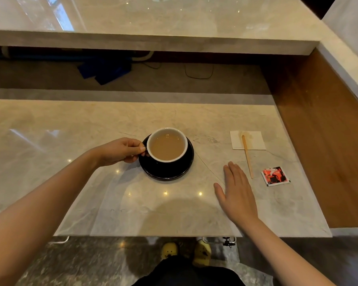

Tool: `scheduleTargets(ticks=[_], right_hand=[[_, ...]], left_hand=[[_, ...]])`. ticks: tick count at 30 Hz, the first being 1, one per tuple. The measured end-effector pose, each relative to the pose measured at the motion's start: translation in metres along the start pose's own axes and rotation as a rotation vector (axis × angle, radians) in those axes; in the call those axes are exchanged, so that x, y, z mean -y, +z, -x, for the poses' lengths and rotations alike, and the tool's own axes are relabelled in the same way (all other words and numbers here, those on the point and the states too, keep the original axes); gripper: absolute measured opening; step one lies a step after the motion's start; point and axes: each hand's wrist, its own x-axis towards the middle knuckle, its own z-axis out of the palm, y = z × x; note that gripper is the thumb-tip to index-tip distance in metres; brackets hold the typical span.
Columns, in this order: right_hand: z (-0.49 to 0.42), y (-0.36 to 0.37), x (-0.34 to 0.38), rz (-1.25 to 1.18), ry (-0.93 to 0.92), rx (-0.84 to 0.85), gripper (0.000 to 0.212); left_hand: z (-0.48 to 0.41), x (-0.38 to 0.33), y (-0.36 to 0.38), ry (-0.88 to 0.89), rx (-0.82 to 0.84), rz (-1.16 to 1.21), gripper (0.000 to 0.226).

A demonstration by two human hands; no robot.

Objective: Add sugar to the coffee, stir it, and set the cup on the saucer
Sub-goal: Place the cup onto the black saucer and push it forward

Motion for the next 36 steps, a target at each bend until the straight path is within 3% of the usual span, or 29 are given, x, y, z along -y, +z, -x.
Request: scheduleTargets(ticks=[7,10,12,31,36], right_hand=[[0.0,-0.001,0.001,-0.007,0.006,0.007,0.06],[0.0,-0.001,0.001,-0.016,0.009,0.011,0.06],[0.001,-0.002,0.001,-0.017,0.008,0.013,0.061],[0.0,0.0,0.0,-0.027,0.011,0.006,0.061],[0.0,0.001,0.0,-0.026,0.01,-0.003,0.06]], left_hand=[[0.0,-0.007,-0.004,-0.031,-0.025,-0.143,0.013],[-0.002,-0.005,-0.003,0.006,-0.049,-0.18,0.047],[-0.004,-0.002,0.001,0.061,-0.094,-0.263,0.056],[-0.012,0.0,-0.002,0.083,-0.174,-0.328,0.047],[-0.01,0.002,0.006,0.15,-0.265,-0.488,0.058]])
